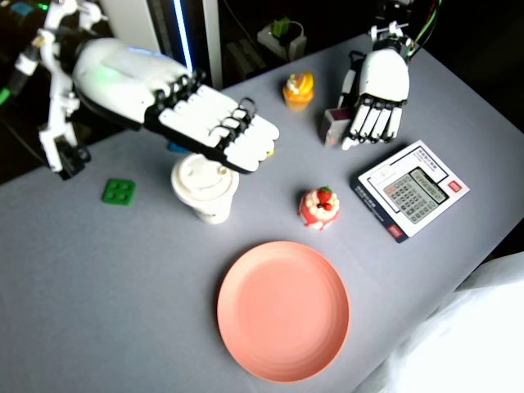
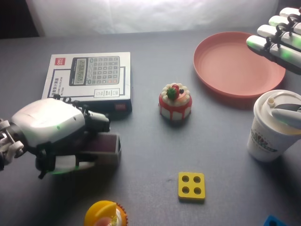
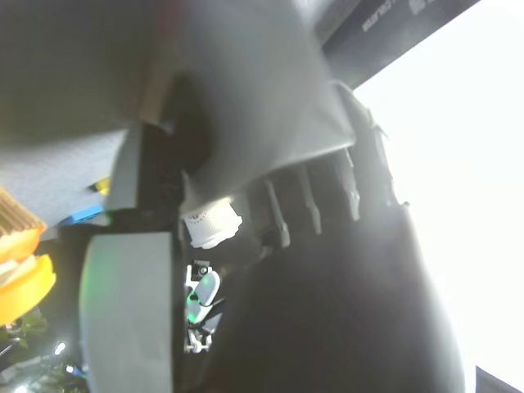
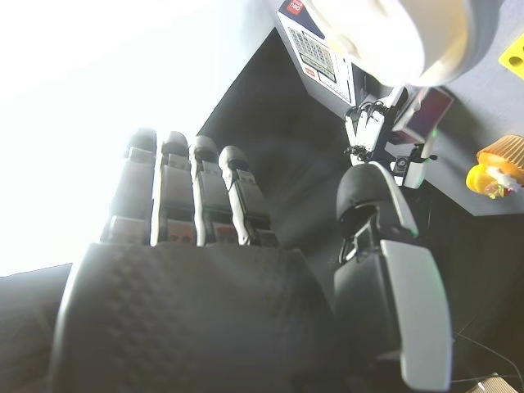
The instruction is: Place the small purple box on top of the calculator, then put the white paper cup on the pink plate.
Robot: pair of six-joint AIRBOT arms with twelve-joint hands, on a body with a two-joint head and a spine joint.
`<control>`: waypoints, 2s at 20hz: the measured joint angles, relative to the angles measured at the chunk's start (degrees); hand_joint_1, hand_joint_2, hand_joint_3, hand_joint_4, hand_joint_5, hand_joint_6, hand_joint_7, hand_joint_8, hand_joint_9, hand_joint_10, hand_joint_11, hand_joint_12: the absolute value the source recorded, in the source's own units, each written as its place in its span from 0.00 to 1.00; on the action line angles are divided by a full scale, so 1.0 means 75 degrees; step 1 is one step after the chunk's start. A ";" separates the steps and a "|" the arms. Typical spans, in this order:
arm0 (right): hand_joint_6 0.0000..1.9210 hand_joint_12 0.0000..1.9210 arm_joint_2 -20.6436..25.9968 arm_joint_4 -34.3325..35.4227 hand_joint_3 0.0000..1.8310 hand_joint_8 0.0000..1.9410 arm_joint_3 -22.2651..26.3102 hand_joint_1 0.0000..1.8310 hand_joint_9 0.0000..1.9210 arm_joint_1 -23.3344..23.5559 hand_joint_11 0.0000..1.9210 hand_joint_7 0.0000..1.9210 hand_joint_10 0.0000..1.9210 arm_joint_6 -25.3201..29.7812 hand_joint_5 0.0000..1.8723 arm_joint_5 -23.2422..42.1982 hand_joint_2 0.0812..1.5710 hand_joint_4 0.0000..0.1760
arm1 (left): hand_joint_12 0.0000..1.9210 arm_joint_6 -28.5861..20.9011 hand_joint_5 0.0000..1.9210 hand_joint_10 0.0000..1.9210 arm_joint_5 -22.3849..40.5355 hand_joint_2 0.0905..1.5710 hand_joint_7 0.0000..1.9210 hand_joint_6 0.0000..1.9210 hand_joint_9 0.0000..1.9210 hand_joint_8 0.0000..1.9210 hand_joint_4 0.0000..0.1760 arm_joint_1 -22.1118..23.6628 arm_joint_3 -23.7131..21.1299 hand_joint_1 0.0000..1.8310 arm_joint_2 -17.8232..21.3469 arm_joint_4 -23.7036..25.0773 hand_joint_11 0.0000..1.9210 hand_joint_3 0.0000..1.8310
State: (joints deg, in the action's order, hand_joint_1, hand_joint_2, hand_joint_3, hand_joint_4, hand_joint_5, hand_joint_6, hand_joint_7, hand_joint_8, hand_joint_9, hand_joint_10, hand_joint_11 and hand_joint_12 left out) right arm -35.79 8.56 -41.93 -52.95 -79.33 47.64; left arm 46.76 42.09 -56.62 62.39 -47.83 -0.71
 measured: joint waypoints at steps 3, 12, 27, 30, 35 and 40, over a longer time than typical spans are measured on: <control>0.00 0.00 0.0000 0.0064 0.01 0.00 0.0000 0.13 0.00 -0.0029 0.00 0.00 0.00 0.0000 0.00 0.0006 0.82 0.00 | 1.00 0.0003 0.39 1.00 0.0708 0.79 0.38 0.57 0.45 0.87 0.00 -0.0006 -0.0236 0.66 0.0268 -0.0044 0.48 0.00; 0.00 0.00 -0.0003 0.0163 0.00 0.00 0.0000 0.13 0.00 -0.0055 0.00 0.00 0.00 0.0006 0.00 0.0076 0.82 0.00 | 1.00 0.0338 0.42 0.94 0.1801 0.76 0.43 0.53 0.44 0.80 0.00 0.0344 0.0589 0.67 0.0023 -0.1687 0.48 0.00; 0.00 0.00 -0.0073 0.0251 0.00 0.00 -0.0003 0.16 0.00 -0.0163 0.00 0.00 0.00 0.0015 0.00 0.0134 0.83 0.00 | 0.43 0.1125 0.13 0.03 -0.0484 0.72 0.13 0.00 0.07 0.00 0.15 0.1638 0.2296 0.53 -0.1279 -0.2967 0.00 0.00; 0.00 0.00 -0.0073 0.0262 0.00 0.00 -0.0012 0.16 0.00 -0.0163 0.00 0.00 0.00 0.0017 0.00 0.0131 0.83 0.00 | 0.24 0.1131 0.04 0.00 -0.0423 0.66 0.01 0.01 0.00 0.00 0.35 0.1641 0.2226 0.48 -0.1262 -0.2975 0.00 0.00; 0.00 0.00 -0.0070 0.0256 0.00 0.00 -0.0009 0.18 0.00 -0.0178 0.00 0.00 0.00 0.0149 0.00 0.0160 0.81 0.00 | 0.01 0.1128 0.00 0.00 0.0420 0.57 0.00 0.00 0.00 0.00 0.56 0.1635 0.1425 0.36 -0.0714 -0.2538 0.01 0.00; 0.00 0.00 0.0009 0.0047 0.00 0.00 -0.0050 0.24 0.00 -0.0219 0.00 0.00 0.00 0.0833 0.00 0.0239 0.75 0.00 | 0.00 0.0697 0.00 0.00 0.2081 0.58 0.00 0.00 0.00 0.00 0.60 0.1017 0.0516 0.37 -0.0015 -0.1993 0.00 0.00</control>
State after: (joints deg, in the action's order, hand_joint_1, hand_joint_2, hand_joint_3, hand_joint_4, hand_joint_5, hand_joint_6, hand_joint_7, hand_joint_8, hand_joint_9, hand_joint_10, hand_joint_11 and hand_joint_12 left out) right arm -35.73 8.91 -42.30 -54.59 -73.08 49.43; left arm 51.99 57.69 -48.99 66.26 -47.94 -15.66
